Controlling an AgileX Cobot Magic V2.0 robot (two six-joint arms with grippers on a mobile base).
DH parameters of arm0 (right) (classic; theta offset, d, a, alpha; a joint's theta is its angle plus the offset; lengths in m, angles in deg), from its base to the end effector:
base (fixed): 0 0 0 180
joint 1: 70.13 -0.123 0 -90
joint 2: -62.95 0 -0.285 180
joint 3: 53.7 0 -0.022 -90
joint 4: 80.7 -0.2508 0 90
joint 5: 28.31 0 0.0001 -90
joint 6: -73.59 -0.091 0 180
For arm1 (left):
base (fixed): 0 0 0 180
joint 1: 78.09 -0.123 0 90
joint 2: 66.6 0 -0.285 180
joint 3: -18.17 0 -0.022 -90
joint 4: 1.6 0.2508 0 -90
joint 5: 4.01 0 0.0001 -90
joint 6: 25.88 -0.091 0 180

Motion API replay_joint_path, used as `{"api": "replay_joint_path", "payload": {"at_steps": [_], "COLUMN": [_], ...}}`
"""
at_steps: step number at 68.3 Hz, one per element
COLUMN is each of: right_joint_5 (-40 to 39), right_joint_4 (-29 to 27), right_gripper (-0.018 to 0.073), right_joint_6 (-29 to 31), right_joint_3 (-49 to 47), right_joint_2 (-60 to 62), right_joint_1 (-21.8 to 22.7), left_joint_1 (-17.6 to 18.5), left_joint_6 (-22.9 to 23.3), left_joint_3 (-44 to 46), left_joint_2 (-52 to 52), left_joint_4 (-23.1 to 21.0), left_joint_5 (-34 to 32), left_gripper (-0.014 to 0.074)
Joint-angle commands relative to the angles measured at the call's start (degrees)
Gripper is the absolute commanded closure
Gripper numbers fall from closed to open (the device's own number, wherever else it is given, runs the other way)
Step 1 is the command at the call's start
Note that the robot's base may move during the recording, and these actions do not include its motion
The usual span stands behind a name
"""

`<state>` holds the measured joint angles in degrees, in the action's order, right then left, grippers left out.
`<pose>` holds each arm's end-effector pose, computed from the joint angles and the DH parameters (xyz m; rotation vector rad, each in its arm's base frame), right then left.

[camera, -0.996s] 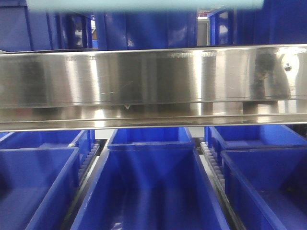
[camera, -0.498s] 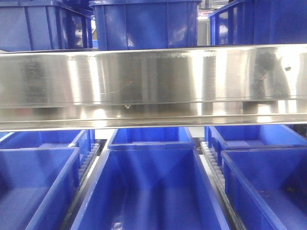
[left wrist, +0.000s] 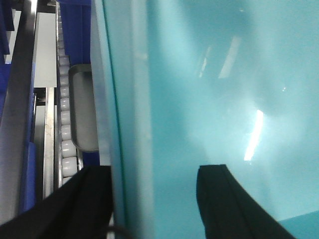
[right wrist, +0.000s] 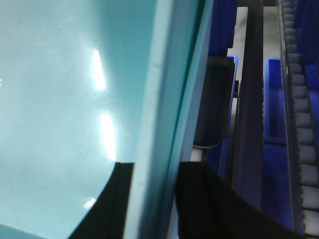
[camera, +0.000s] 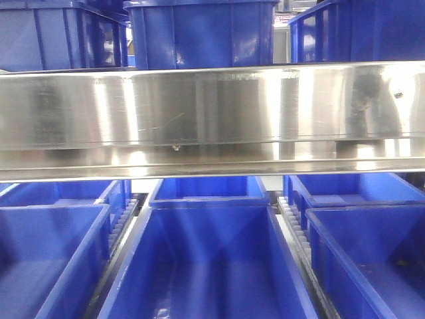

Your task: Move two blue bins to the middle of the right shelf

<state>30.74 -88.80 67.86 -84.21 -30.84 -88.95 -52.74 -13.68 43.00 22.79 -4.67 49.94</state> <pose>0.2894 0.1102 0.4917 -0.2393 2.1423 0.4224 0.2639 -0.1294 0.4922 0.2345 2.0873 -0.4639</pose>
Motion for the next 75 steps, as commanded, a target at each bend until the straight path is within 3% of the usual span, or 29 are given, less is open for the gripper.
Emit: {"api": "replay_joint_path", "payload": {"at_steps": [1, 75], "right_joint_5": [-4.2, -4.2], "right_joint_4": [2.9, 2.9], "right_gripper": [0.0715, 0.0715], "right_joint_6": [0.2, 0.2], "right_joint_3": [-0.9, -0.9], "right_joint_2": [0.4, 0.4], "right_joint_1": [0.8, 0.8], "left_joint_1": [-0.1, -0.1], "left_joint_6": [-2.5, -2.5], "left_joint_3": [1.0, 1.0], "left_joint_2": [-1.6, -1.6], "left_joint_4": [-0.8, -0.8], "left_joint_5": [-2.6, -2.7], "left_gripper": [0.0707, 0.0707]}}
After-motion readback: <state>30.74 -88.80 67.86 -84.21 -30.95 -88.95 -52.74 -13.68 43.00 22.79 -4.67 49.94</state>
